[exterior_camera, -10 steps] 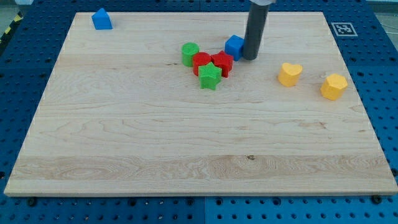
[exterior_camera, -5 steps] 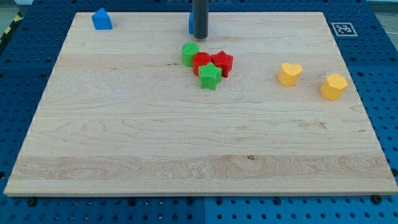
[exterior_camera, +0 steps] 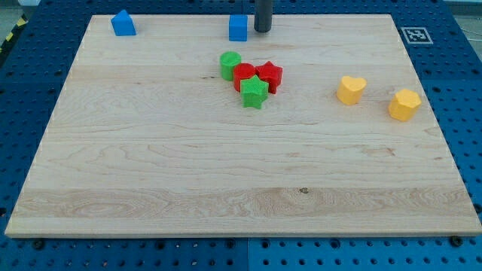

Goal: Move the cube to the top center

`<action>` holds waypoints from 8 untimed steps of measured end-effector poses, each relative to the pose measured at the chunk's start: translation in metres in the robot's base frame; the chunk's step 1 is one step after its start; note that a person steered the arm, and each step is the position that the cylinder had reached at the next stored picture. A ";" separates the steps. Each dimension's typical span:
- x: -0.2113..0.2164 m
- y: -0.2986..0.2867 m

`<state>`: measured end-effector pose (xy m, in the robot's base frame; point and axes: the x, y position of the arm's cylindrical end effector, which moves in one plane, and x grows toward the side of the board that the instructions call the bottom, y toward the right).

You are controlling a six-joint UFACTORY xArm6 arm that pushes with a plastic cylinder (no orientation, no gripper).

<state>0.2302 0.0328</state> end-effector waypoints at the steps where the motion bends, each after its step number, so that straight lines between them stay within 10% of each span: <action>1: 0.000 0.003; 8: 0.000 0.104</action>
